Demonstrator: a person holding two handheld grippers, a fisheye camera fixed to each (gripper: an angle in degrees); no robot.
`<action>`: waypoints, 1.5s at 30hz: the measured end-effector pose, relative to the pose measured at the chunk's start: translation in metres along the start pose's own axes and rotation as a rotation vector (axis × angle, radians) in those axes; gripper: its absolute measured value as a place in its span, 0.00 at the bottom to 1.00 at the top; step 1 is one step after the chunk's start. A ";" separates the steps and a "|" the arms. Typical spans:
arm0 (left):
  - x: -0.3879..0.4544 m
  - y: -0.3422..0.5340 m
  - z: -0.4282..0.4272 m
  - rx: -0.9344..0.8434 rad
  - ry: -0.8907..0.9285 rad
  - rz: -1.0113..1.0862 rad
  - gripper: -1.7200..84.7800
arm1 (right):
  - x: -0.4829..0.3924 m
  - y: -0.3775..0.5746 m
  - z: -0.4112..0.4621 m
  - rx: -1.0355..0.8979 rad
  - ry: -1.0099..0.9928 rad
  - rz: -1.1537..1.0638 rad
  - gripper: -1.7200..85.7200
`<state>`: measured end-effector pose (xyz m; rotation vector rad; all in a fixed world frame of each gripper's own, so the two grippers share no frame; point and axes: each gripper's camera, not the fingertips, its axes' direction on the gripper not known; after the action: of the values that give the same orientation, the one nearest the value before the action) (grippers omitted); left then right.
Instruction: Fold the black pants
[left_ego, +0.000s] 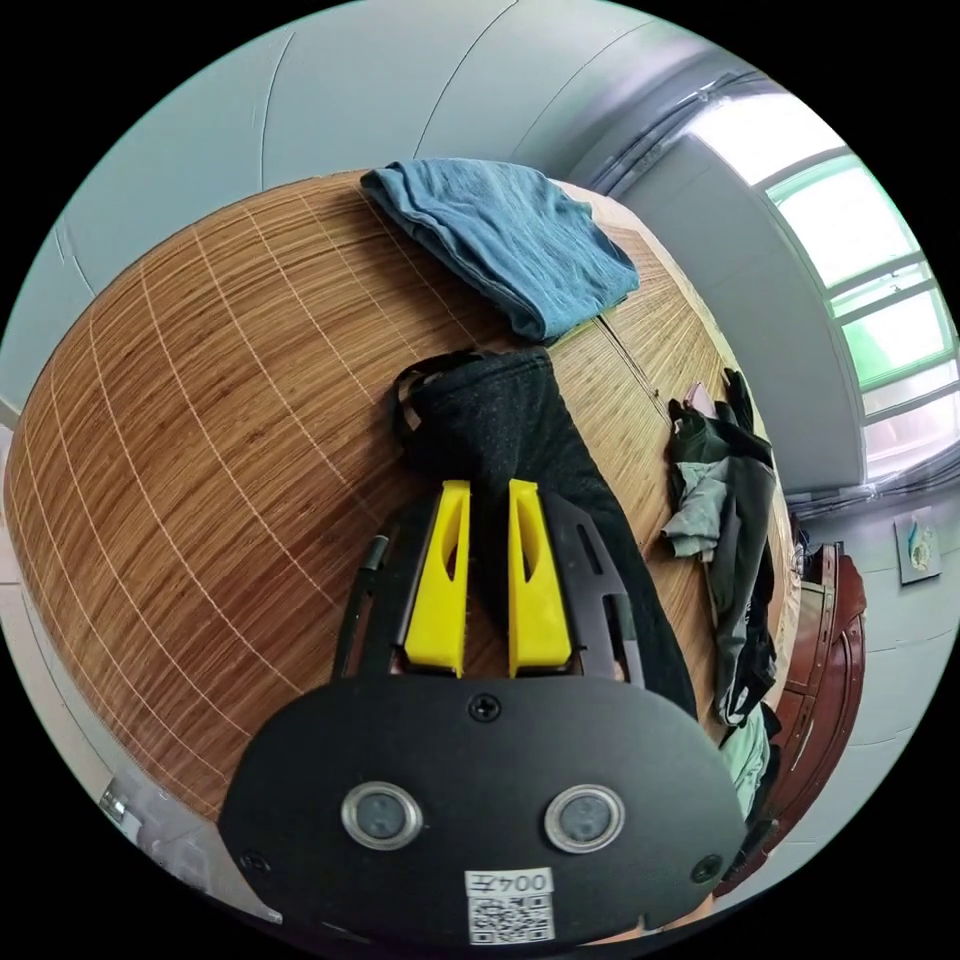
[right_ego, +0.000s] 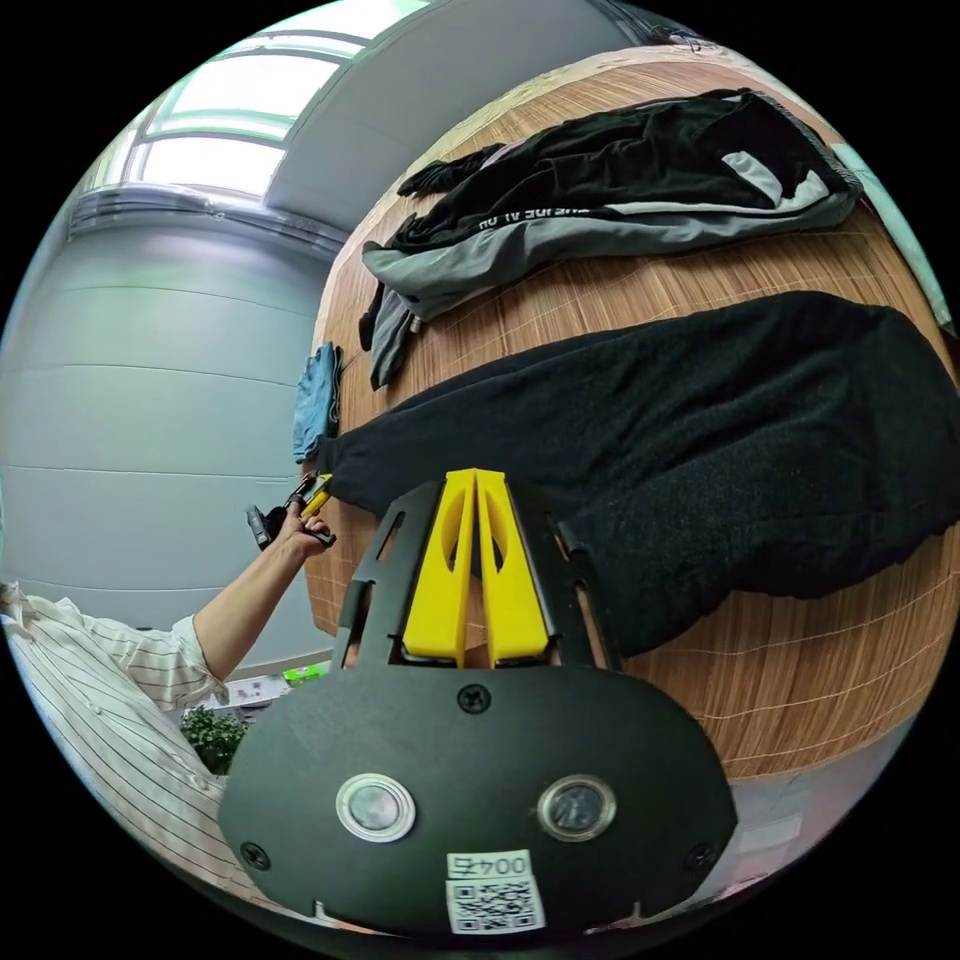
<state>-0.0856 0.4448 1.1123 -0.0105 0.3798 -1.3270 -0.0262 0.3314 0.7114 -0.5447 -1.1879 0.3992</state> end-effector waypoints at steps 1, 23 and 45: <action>-0.003 0.003 -0.005 0.001 -0.013 -0.005 0.07 | -0.001 0.004 0.000 -0.016 0.017 -0.010 0.01; -0.005 0.046 -0.178 0.005 0.117 0.106 0.12 | 0.119 0.089 -0.130 0.136 0.073 0.338 0.12; 0.444 0.332 -0.011 -0.589 0.276 0.991 0.04 | 0.170 0.011 -0.172 0.105 0.203 0.342 0.07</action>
<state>0.3081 0.1107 0.9109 -0.1170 0.8645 -0.2057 0.1924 0.4040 0.7871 -0.6825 -0.8738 0.6777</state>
